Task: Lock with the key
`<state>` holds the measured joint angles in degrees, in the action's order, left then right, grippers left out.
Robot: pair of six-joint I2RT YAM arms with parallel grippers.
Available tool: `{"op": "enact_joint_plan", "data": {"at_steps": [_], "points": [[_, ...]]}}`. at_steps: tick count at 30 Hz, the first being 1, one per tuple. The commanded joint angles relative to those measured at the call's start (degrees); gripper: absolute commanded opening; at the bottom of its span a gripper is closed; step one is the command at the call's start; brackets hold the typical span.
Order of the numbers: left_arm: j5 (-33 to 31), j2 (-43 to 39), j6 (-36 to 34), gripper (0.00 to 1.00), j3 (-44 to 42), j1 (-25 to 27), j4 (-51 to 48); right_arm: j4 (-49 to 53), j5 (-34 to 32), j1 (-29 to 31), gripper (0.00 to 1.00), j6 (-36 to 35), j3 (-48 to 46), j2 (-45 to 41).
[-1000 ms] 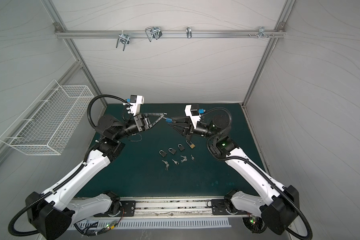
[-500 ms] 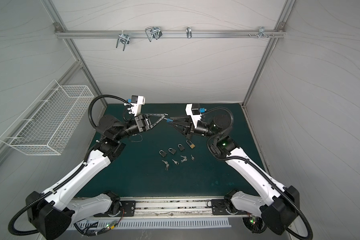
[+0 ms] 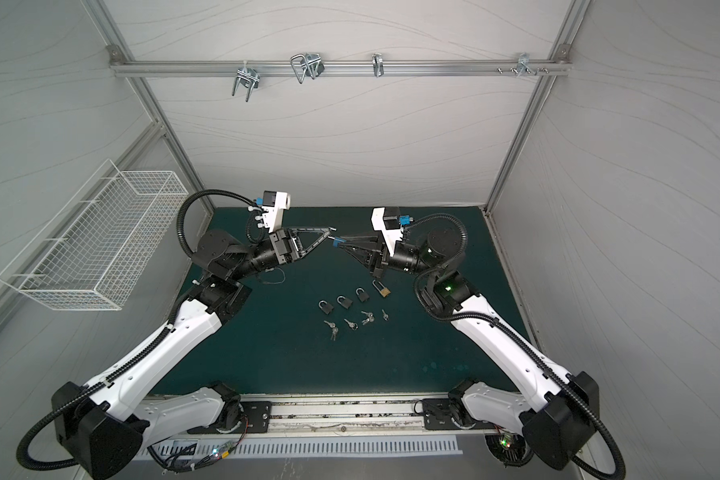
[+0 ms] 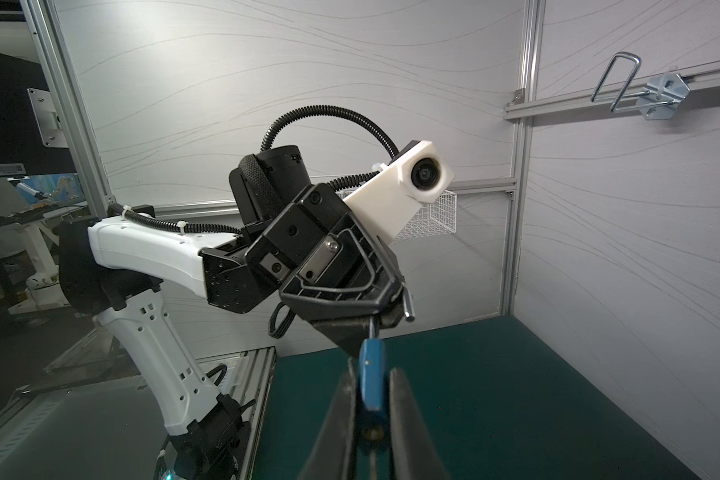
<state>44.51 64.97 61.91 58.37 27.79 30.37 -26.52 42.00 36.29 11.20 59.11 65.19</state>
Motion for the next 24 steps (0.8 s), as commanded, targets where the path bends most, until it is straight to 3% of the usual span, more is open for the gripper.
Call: {"op": "enact_joint_plan", "data": {"at_steps": [1,5,8,9,11,13,16,24], "points": [[0.1,-0.2,1.2,0.0,0.9,0.3,4.3,0.0,0.7,0.3,0.0,0.6,1.8,-0.9],[-0.3,-0.7,0.6,0.02,0.7,0.2,3.7,2.3,-0.9,0.3,0.0,0.7,2.1,-1.8],[-1.2,-2.3,-5.9,0.37,2.7,-0.4,-5.3,7.2,-3.6,0.2,0.0,0.4,3.0,-2.6],[-2.3,-3.2,-9.7,0.46,3.7,-0.5,-12.2,9.7,-4.1,0.2,0.0,-0.3,3.6,-3.0],[-6.0,-4.9,-18.2,0.52,6.5,-0.7,-23.9,13.9,-5.5,0.1,0.0,-1.2,3.7,-3.7],[-9.7,-6.0,-25.9,0.53,9.6,-0.8,-34.0,16.6,-5.8,-0.1,0.0,-1.1,3.6,-4.4],[-9.7,-6.3,-32.6,0.53,12.0,-0.7,-39.4,21.7,-4.4,-0.2,0.0,-0.6,5.4,-4.2],[-0.2,-4.6,-38.4,0.49,15.1,-0.8,-37.9,35.2,3.2,-0.3,0.0,0.5,12.6,-1.3]]}}
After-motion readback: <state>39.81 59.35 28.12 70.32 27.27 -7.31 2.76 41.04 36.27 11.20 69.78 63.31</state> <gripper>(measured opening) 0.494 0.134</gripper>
